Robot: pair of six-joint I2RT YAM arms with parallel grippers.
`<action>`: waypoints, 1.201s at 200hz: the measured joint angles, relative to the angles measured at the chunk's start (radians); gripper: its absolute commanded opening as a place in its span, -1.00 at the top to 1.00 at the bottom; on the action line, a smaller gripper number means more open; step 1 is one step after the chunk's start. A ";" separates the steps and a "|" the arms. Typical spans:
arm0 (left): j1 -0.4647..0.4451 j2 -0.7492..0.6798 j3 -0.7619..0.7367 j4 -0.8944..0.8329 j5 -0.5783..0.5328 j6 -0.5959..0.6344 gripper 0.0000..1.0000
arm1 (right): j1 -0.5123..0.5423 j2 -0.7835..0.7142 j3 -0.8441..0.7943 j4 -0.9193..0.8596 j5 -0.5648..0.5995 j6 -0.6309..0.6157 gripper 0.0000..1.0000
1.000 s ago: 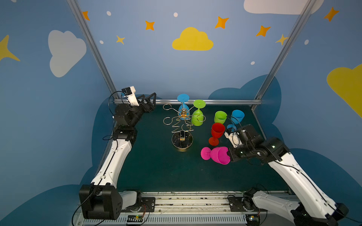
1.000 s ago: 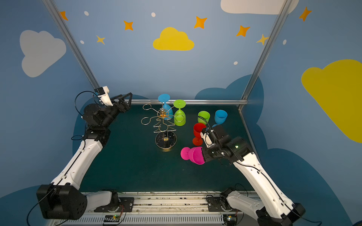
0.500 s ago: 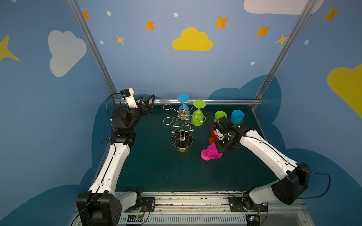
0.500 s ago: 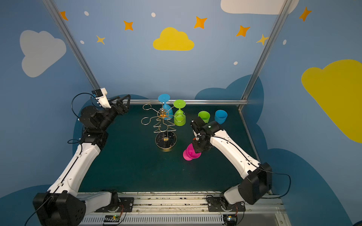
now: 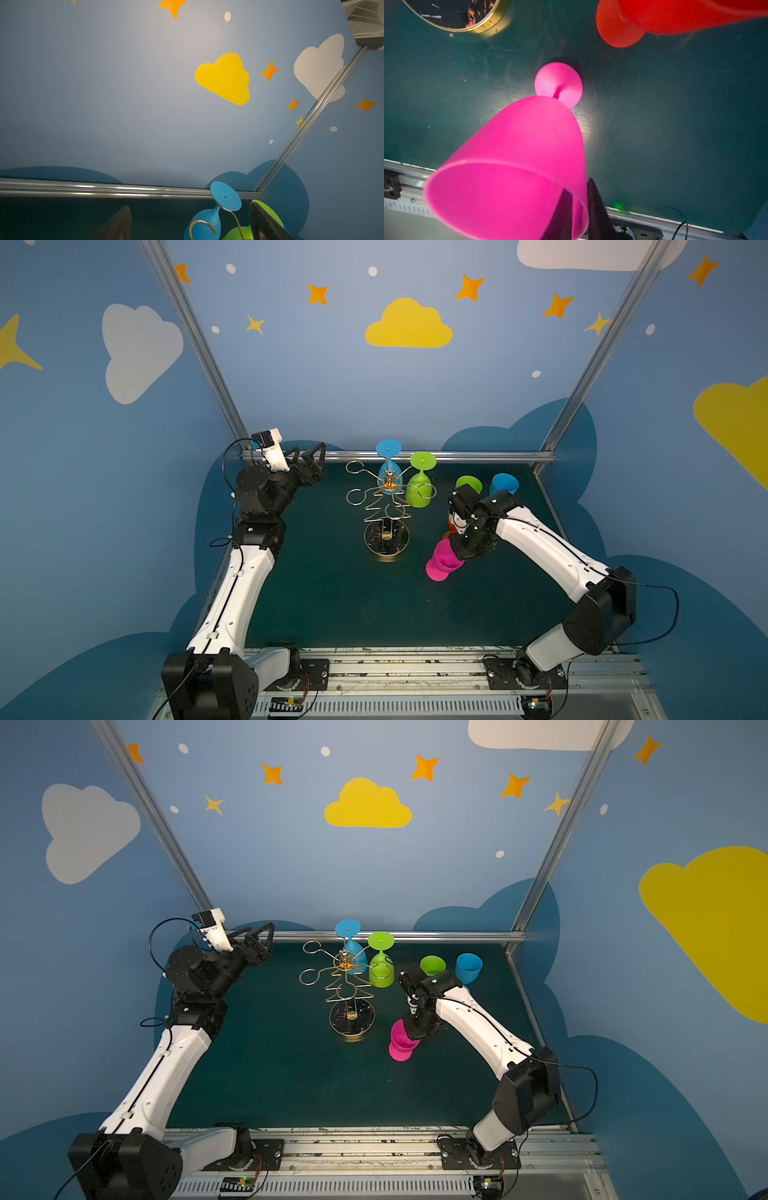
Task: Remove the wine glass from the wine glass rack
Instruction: 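Turn the magenta glass upright and set it on the table with the right gripper, then open the right gripper and raise it toward the green glass on the rack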
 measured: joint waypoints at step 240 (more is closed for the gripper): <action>0.004 -0.198 -0.169 -0.033 0.015 -0.027 -0.76 | -0.274 -0.080 0.022 0.885 -0.491 0.229 -0.15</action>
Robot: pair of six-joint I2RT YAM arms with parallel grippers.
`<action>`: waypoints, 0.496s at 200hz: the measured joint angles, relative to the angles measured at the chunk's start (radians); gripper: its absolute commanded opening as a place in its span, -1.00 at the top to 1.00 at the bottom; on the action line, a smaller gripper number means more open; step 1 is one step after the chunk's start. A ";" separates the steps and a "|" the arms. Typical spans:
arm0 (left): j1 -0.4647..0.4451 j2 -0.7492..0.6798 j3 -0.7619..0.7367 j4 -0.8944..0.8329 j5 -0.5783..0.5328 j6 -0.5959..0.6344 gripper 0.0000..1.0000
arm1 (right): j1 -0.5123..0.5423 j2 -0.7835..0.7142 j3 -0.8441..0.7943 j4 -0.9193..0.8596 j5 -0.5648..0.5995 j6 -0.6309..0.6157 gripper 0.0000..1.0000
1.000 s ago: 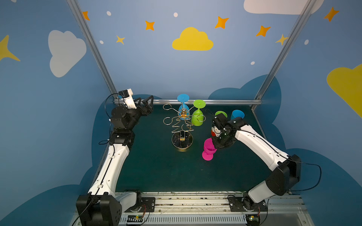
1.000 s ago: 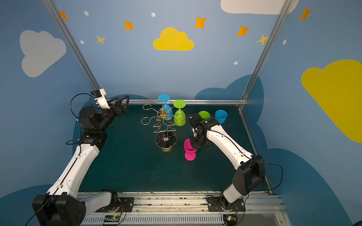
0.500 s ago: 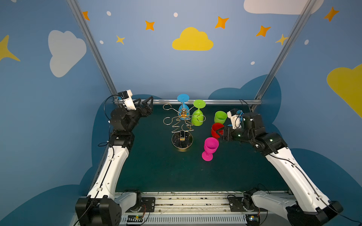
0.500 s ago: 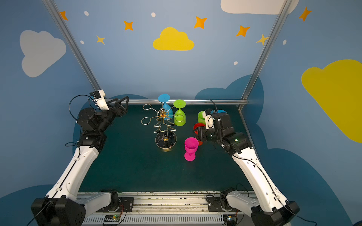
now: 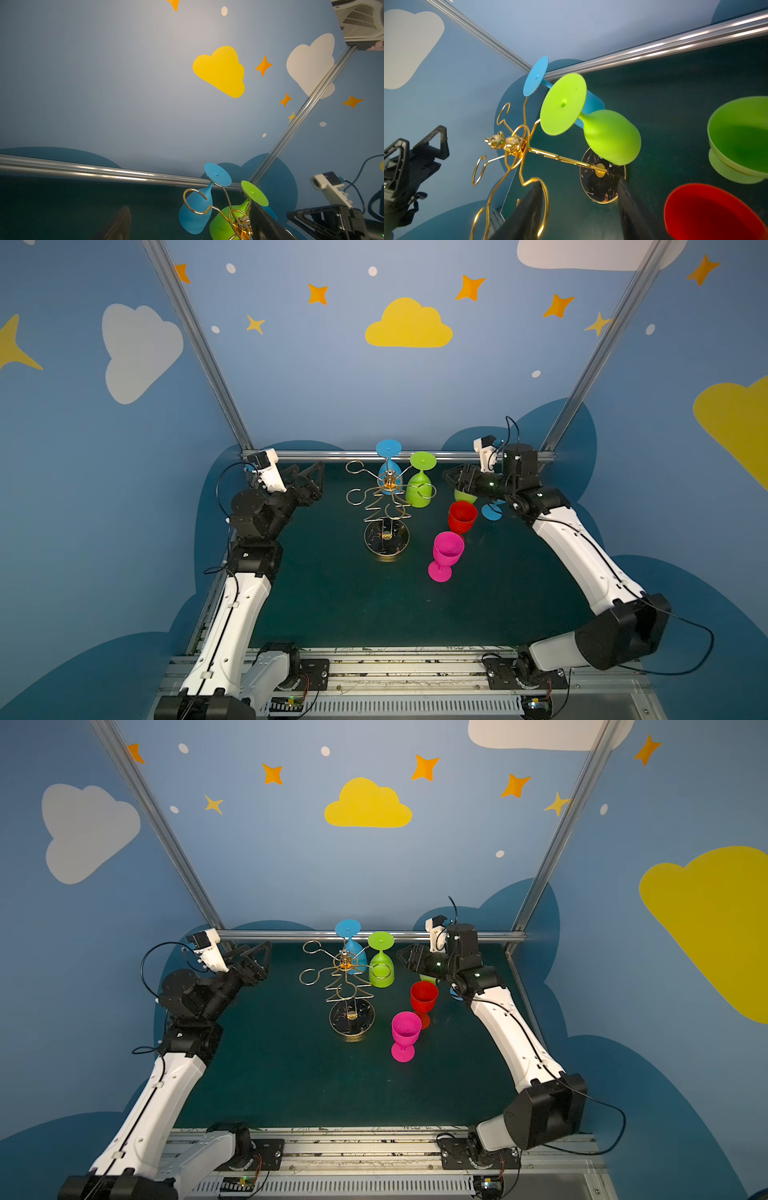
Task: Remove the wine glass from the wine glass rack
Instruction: 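Open the right gripper and raise it toward the green glass on the rack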
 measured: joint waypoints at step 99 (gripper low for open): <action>0.001 -0.099 -0.016 -0.059 0.001 0.005 -0.77 | -0.008 0.236 0.159 0.137 -0.129 0.127 0.00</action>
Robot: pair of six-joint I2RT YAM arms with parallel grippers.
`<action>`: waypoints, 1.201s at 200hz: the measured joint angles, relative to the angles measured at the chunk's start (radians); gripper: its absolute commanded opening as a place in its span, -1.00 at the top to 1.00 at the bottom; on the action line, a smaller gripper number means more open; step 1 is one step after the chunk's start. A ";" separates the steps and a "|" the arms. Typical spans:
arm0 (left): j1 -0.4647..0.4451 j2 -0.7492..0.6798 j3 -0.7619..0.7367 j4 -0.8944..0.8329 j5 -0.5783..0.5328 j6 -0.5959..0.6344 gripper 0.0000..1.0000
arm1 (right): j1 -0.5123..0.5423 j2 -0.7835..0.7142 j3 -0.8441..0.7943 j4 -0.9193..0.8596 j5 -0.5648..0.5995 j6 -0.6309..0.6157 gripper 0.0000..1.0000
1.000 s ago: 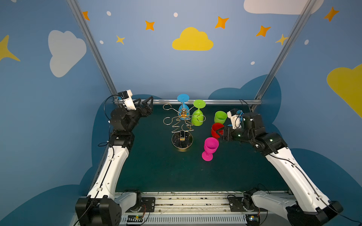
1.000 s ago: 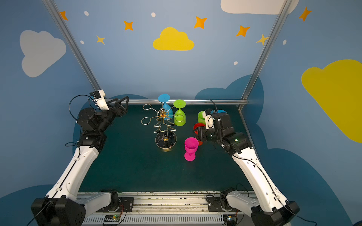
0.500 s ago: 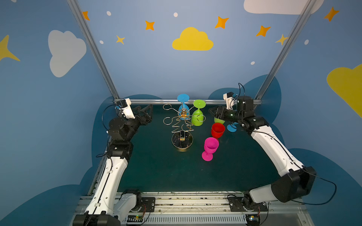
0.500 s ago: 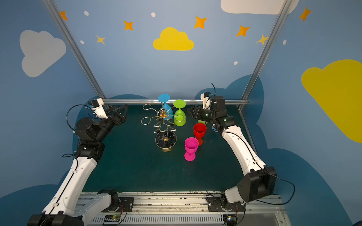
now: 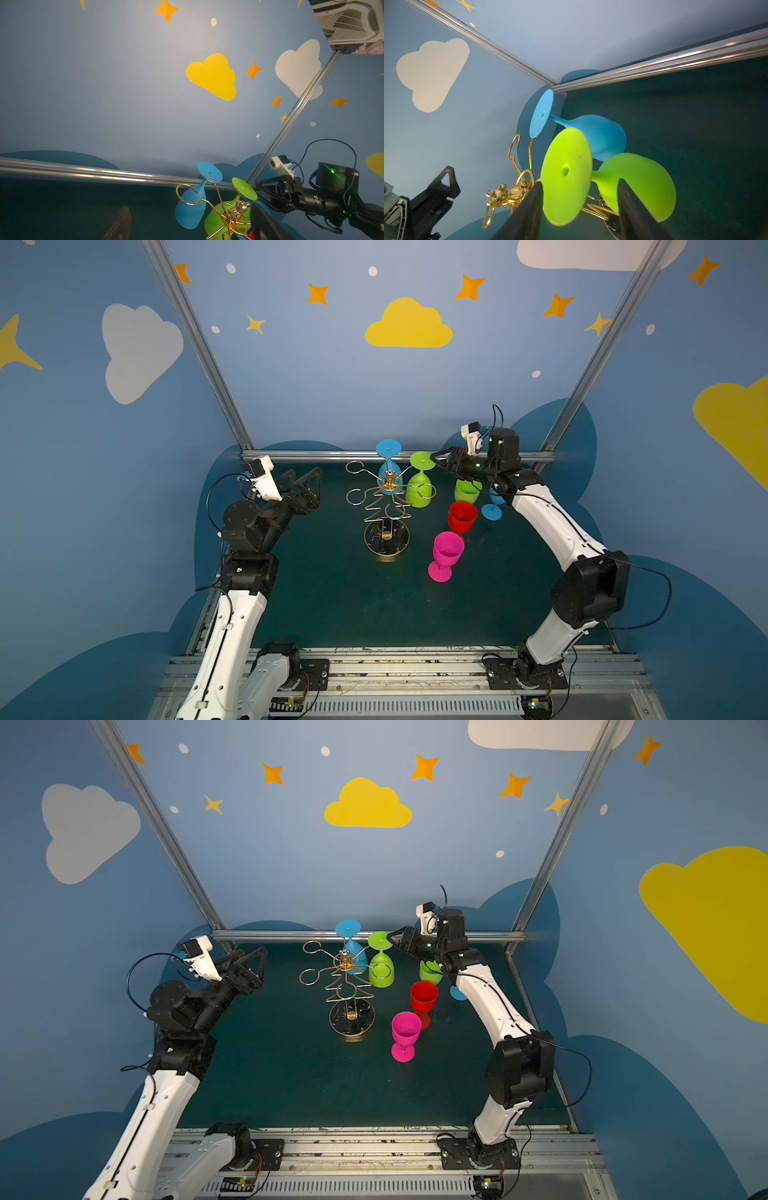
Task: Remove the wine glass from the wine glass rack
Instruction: 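Open the right gripper and raise it toward the green glass on the rack, then grasp the green glass base on the rack with the right gripper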
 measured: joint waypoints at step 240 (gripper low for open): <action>0.000 -0.018 0.000 -0.022 0.004 0.003 -0.78 | 0.000 0.024 0.004 0.161 -0.154 0.202 1.00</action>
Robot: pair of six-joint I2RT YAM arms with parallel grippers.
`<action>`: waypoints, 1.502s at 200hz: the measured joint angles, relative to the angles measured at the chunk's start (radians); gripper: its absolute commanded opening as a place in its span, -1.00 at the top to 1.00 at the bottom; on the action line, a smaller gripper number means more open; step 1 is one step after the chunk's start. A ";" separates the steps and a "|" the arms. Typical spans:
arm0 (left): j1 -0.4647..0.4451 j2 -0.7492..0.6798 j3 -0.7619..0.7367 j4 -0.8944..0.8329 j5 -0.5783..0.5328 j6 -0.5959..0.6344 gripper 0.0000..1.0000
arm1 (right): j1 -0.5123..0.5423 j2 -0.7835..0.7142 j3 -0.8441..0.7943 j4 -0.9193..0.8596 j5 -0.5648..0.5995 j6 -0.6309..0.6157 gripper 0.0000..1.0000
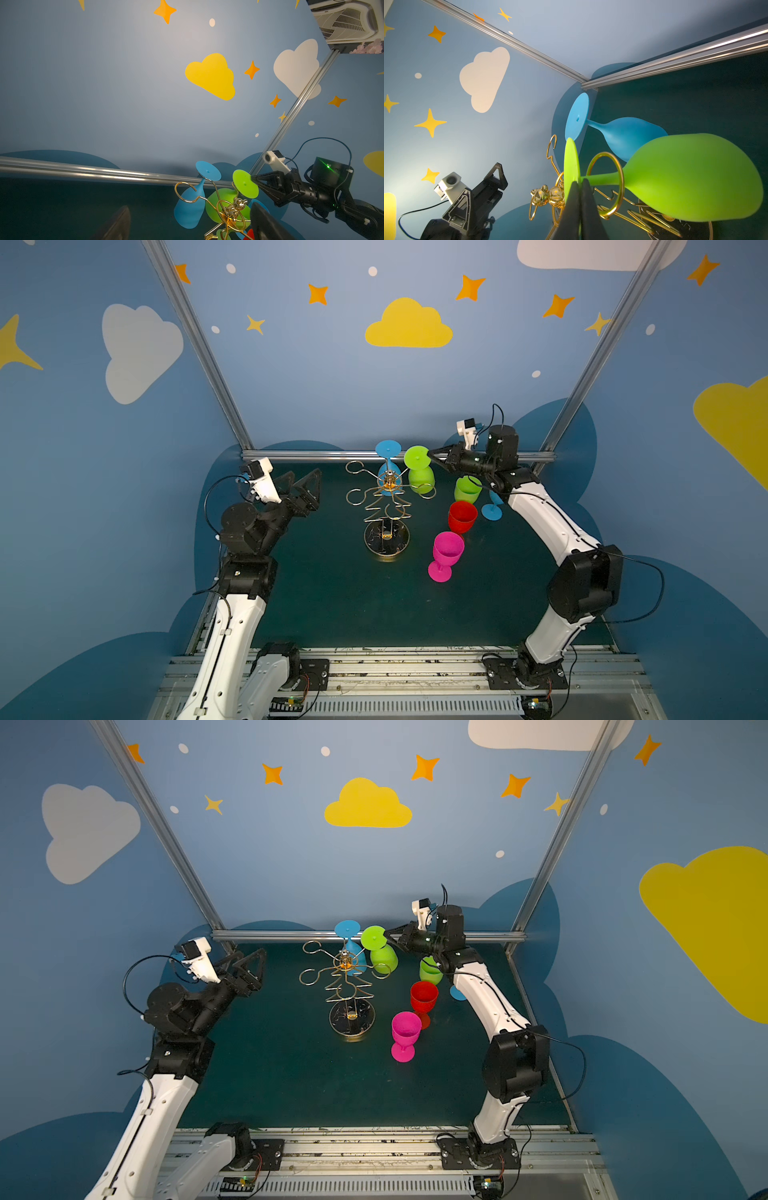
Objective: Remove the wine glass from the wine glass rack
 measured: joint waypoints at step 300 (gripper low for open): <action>0.000 0.026 0.025 0.012 0.057 -0.038 -0.68 | -0.063 -0.220 -0.233 0.011 0.029 0.013 1.00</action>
